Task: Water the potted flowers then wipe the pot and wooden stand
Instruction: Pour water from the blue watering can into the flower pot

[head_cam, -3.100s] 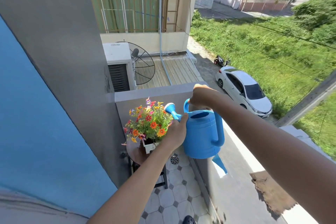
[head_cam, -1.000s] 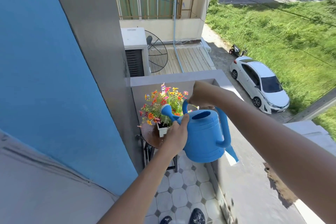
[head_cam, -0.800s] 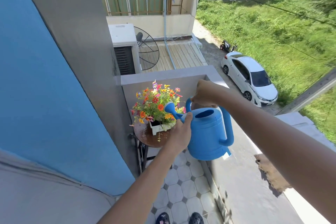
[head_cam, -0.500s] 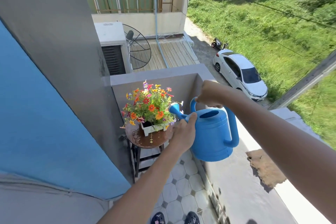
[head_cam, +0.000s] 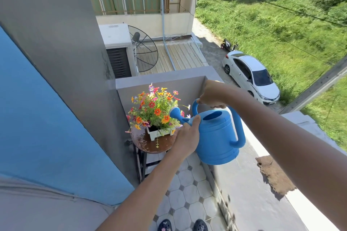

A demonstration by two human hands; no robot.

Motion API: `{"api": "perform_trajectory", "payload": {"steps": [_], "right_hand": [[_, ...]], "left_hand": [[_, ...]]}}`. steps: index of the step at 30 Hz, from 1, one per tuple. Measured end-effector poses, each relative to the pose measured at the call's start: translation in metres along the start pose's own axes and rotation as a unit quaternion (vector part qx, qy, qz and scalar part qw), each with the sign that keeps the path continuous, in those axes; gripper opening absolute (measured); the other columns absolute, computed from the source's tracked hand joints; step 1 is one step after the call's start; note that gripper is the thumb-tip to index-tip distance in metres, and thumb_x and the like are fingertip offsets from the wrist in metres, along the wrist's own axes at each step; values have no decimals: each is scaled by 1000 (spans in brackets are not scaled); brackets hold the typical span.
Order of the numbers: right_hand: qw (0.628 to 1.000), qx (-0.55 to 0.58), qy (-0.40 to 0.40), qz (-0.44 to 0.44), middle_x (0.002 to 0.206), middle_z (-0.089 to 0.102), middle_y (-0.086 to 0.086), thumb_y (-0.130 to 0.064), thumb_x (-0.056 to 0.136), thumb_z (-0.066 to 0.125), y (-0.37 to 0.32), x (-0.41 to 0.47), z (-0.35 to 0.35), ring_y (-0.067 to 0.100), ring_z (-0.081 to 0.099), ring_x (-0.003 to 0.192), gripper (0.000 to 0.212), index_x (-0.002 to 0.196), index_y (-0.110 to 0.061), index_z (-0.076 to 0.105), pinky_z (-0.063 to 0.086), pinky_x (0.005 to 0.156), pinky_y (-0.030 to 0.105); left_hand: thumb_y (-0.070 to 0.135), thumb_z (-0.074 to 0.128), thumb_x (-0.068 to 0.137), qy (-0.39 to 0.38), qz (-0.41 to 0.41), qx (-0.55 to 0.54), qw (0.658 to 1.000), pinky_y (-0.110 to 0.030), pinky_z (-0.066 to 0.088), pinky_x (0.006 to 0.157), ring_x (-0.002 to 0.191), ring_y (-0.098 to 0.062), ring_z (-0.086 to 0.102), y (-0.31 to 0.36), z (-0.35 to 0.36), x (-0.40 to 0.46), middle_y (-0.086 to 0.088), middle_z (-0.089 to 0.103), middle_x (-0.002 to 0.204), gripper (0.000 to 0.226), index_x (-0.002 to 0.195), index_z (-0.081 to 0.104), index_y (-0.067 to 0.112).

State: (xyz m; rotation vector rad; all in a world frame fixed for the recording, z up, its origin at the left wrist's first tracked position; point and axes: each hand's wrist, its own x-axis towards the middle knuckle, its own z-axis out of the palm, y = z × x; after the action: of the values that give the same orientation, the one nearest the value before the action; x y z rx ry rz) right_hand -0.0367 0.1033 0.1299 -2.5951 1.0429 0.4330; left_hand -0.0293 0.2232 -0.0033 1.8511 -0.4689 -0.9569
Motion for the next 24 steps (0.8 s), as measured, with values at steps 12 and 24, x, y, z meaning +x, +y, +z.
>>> {"api": "perform_trajectory", "payload": {"steps": [12,24], "right_hand": [[999,44,10,-1,64,60,13,-29,91,63,-16,15,-6,24,54,45,30,79,-7,47,40,41,23],[1000,22,-3,13,72,61,17,-23,93,59,-8,18,-19,24,48,45,26,84,0,55,37,39,25]], "left_hand": [[83,17,77,12,16,5,1000,-33,40,60,73,-19,56,13,-26,6,-8,61,86,90,112,58,11],[82,17,76,-11,27,14,999,-37,45,68,86,-22,62,23,-19,16,-10,65,96,86,110,58,15]]}}
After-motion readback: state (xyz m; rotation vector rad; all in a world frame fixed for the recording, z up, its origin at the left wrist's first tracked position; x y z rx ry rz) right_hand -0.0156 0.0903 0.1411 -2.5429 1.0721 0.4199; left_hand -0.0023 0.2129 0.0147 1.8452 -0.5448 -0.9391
